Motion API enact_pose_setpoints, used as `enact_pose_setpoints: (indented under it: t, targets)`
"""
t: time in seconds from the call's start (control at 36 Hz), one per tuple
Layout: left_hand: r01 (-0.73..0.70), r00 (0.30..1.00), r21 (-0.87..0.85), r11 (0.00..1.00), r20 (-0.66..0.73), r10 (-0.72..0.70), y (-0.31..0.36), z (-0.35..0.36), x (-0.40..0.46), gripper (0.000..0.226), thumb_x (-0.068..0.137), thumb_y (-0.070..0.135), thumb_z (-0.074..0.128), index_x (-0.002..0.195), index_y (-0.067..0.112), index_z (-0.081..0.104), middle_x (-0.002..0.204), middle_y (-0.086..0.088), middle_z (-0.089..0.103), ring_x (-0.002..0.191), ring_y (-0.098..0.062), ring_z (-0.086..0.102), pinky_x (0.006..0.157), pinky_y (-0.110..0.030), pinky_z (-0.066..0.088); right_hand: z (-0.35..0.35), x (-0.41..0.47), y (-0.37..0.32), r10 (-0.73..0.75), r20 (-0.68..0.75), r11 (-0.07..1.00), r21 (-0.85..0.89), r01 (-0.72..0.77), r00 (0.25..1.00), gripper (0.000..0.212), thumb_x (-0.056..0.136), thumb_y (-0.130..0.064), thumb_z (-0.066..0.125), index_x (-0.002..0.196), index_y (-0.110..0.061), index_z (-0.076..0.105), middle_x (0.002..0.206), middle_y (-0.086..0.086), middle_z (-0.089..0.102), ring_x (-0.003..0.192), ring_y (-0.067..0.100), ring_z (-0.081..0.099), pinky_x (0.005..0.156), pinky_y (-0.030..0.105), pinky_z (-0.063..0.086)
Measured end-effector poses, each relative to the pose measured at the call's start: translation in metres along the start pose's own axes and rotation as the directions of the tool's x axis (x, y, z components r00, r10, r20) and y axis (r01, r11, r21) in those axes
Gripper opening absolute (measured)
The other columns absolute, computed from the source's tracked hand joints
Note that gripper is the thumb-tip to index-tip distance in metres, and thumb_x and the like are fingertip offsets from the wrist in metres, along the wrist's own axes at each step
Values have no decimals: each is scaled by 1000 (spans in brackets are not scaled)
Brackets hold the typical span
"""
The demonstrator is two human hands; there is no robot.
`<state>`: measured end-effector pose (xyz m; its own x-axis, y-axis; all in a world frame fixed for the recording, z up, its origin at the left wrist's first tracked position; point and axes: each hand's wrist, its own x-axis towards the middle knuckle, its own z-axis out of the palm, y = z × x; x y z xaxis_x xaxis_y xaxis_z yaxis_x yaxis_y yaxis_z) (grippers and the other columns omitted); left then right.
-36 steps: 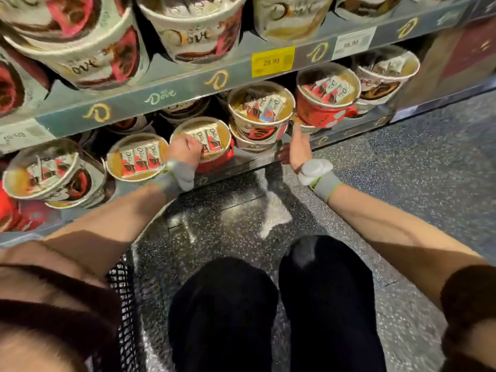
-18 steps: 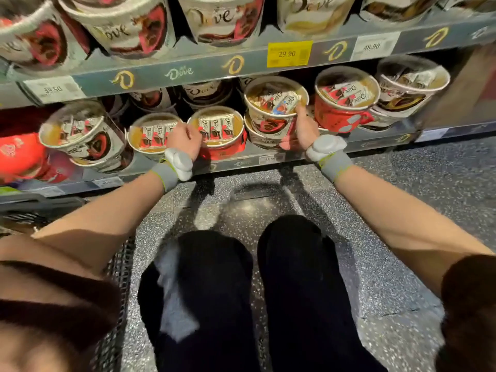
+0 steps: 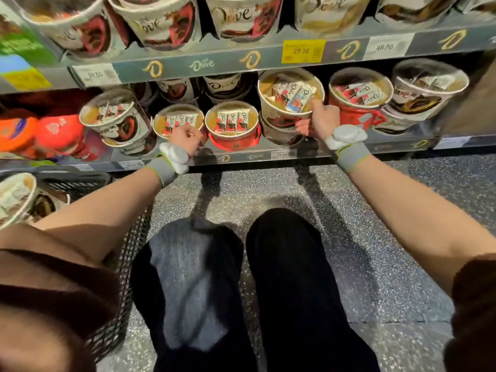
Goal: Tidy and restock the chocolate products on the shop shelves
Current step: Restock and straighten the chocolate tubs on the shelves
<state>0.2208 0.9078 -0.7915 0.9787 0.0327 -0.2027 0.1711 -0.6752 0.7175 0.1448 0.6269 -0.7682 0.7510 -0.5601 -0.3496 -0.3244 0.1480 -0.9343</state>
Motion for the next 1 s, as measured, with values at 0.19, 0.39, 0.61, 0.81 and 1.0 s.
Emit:
enact_pose_setpoints:
  t: [0.19,0.39,0.61,0.81,1.0]
  targets:
    - [-48,990,-257,965,117,81,9,-9,-13,17,92,15,59,101,4,68,71,2,64,45,6,54,51,-15,50,-13,-14,20,-122,190,965,-206,161,974,25,97,-9,38,84,0,57,38,-4,58,32,5,53,35,15,41]
    - [-15,973,-316,949,215,87,18,-3,-18,38,87,42,65,102,7,70,111,-14,69,93,-20,67,84,-39,56,-2,-16,36,-151,339,942,-236,239,929,35,100,-10,37,68,-6,51,46,5,60,37,12,57,36,20,41]
    - [45,964,-297,954,265,37,-5,15,-51,37,95,28,55,118,0,63,108,-5,64,79,-10,63,54,-10,51,11,-29,48,-92,426,928,-292,233,900,32,98,-4,33,71,-4,50,42,3,59,34,10,55,34,21,41]
    - [237,950,-400,885,284,-126,-29,7,-64,24,94,25,58,93,3,66,83,-9,68,62,-9,65,56,-23,53,34,-37,64,2,493,920,-341,192,870,34,97,-5,35,68,-4,52,42,2,59,34,13,54,35,20,40]
    - [239,967,-361,901,178,-185,-32,-22,-53,34,84,41,68,83,7,70,91,-13,69,83,-25,67,79,-39,57,66,-45,47,4,539,916,-340,213,842,34,97,-7,34,68,-4,52,43,2,60,35,11,54,37,20,40]
